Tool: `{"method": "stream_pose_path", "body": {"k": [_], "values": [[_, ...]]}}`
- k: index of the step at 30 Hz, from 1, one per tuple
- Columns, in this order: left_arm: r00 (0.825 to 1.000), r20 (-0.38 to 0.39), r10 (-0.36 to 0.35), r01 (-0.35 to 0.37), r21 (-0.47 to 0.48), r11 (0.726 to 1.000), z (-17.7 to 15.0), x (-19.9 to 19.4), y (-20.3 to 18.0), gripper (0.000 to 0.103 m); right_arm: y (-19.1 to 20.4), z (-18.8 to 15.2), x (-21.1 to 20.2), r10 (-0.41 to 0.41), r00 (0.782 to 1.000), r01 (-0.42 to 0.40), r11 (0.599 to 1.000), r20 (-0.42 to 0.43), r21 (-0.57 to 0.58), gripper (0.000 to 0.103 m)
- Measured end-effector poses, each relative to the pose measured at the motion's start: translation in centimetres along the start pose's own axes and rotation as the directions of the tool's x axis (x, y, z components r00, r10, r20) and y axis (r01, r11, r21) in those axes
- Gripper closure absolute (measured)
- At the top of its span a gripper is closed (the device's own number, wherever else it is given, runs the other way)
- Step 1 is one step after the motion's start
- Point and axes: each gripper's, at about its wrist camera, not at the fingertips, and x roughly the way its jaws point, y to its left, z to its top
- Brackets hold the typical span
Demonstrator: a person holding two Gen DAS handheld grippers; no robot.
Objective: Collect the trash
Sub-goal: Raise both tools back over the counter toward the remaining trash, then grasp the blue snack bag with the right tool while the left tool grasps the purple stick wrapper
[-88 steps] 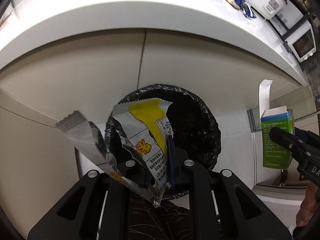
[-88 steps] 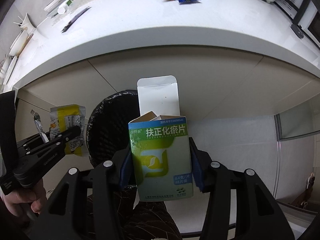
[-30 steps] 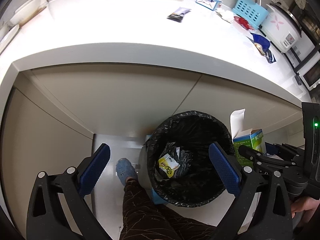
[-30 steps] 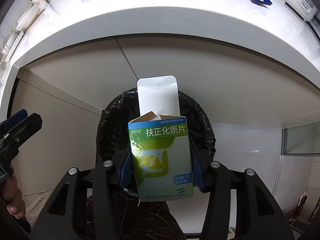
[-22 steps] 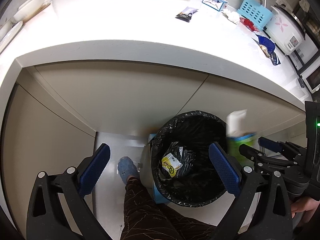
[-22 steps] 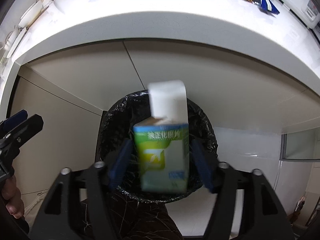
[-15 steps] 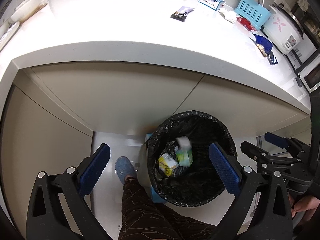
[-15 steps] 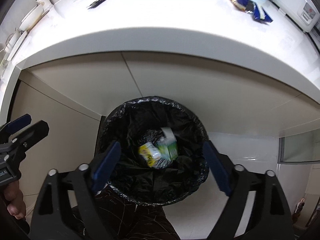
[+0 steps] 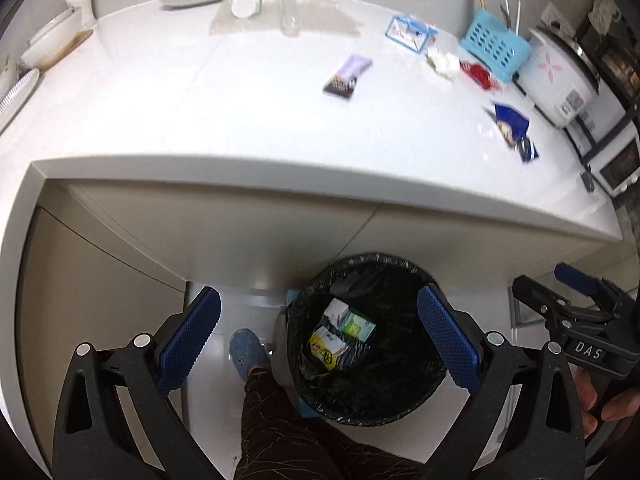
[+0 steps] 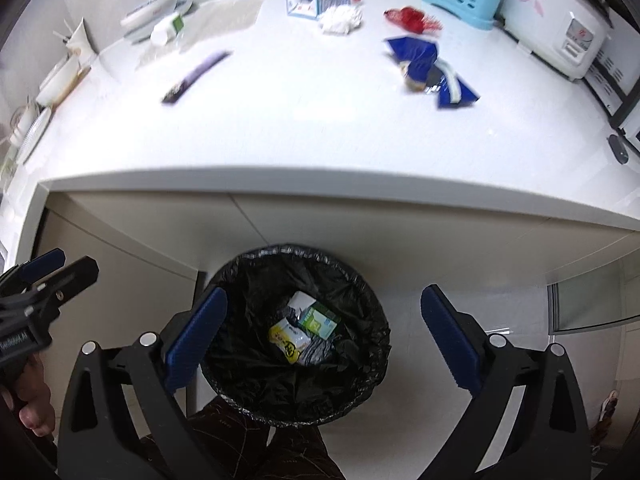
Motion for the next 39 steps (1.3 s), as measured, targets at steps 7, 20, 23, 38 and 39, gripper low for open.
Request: {"method": "stream_pose_path", "body": {"k": [7, 20, 23, 38, 39], "values": [[0.999, 0.040, 0.001, -0.001, 0.014, 1.000, 3.6, -1.7, -0.3, 0.007, -1.8, 2.4, -1.8, -0.001, 0.999, -0.001, 0.999, 0.048, 0.049, 0.009], [0.997, 0.073, -0.020, 0.015, 0.065, 0.998, 10.9, -1.7, -1.1, 0.007, -4.7, 9.4, -2.5, -0.048, 0.995, 0.040, 0.995, 0.083, 0.092, 0.009], [0.998, 0.067, -0.020, 0.015, 0.081, 0.997, 12.6, -1.1, -1.2, 0.007, -5.4, 11.2, -1.9, -0.042, 0.997, 0.035, 0.994, 0.067, 0.106, 0.010], [0.997, -0.076, -0.030, 0.042, 0.169, 0.985, 19.1, 6.0, -2.7, 0.011, -8.8, 18.3, 3.0, -0.062, 0.997, 0.068, 0.987, -0.044, 0.146, 0.020], [0.996, -0.087, -0.025, 0.040, 0.174, 0.984, 19.4, 6.5, -2.8, 0.011, -9.1, 18.7, 3.5, -0.060, 0.996, 0.069, 0.986, -0.059, 0.154, 0.022]]}}
